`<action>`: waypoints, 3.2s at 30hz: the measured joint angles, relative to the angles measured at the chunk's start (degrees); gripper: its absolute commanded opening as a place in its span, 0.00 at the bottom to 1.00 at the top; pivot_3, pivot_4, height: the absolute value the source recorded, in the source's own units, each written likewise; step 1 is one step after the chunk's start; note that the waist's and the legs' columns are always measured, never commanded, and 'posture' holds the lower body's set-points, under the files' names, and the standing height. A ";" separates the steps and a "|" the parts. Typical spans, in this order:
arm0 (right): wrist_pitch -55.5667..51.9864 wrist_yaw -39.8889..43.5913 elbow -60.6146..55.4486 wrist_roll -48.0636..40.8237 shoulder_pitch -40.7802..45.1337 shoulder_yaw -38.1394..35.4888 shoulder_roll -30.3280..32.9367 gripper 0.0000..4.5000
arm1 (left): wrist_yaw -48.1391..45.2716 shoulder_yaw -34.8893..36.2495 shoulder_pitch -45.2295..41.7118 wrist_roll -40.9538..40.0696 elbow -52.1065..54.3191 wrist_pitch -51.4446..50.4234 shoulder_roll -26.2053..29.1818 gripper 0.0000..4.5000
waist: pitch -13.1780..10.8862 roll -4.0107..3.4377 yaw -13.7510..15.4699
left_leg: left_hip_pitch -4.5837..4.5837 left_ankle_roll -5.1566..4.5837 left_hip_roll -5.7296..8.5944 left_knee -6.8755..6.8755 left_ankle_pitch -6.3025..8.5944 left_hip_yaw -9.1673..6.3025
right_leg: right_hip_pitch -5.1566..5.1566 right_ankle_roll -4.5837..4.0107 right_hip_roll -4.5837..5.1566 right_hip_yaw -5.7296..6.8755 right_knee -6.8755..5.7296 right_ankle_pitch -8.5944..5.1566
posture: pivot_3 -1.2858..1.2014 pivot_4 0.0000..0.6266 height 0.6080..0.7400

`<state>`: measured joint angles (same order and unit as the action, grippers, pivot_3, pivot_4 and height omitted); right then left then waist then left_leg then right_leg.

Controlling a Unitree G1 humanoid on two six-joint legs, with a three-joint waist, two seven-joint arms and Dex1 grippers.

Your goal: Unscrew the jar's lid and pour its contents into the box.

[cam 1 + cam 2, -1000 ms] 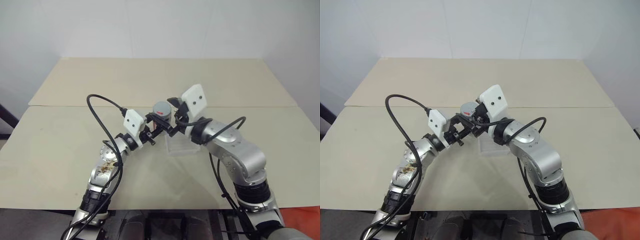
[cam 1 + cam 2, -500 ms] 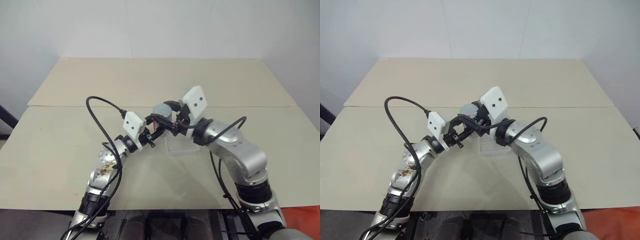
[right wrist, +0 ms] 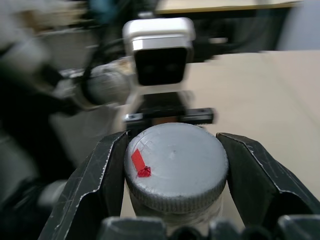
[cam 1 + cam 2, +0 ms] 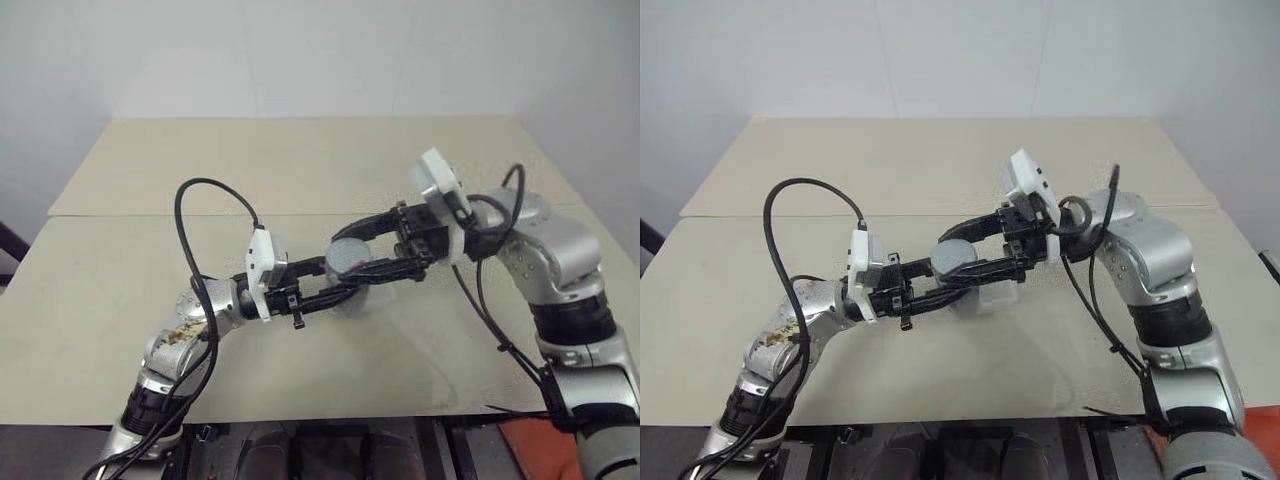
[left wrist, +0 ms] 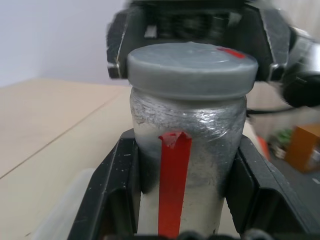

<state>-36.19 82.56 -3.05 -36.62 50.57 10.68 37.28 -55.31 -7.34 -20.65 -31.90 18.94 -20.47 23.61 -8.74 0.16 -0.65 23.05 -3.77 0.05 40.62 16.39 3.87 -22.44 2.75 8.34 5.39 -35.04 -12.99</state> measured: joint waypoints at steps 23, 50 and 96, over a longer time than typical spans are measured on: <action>3.21 -15.59 -11.17 0.12 -12.51 -14.22 0.62 0.99 | 5.06 1.84 -0.92 6.12 -5.84 6.60 -2.16 0.42 | -0.02 -0.01 1.46 | 0.08 0.04 0.01 0.01 -0.01 -0.01 | 0.00 0.00 0.04 0.10 0.04 0.00 | 0.52 0.24 1.00; -4.77 -69.84 -30.93 19.96 -24.50 0.46 -24.34 0.99 | 18.90 1.13 -1.83 17.21 -13.02 10.38 -9.66 0.42 | -0.02 -0.02 1.03 | 0.05 0.16 0.04 -0.01 -0.09 0.02 | -0.09 0.01 -0.04 0.07 -0.07 -0.01 | 0.52 0.24 1.00; 4.47 -7.57 -8.80 1.09 -9.03 -2.64 0.19 0.62 | -2.72 -0.97 -0.04 2.51 -1.99 4.76 1.42 0.42 | -0.05 -0.04 -0.03 | -0.10 -0.02 -0.01 -0.05 0.01 0.00 | 0.09 0.01 -0.02 0.00 0.04 -0.01 | 0.52 0.24 1.00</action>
<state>-31.72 74.99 -11.85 -35.53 41.54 8.03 37.47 -58.03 -8.31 -20.69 -29.39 16.94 -15.71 25.03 -8.79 0.12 -0.68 22.95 -3.80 0.04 40.57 16.40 3.86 -22.35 2.75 8.32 5.40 -35.01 -13.00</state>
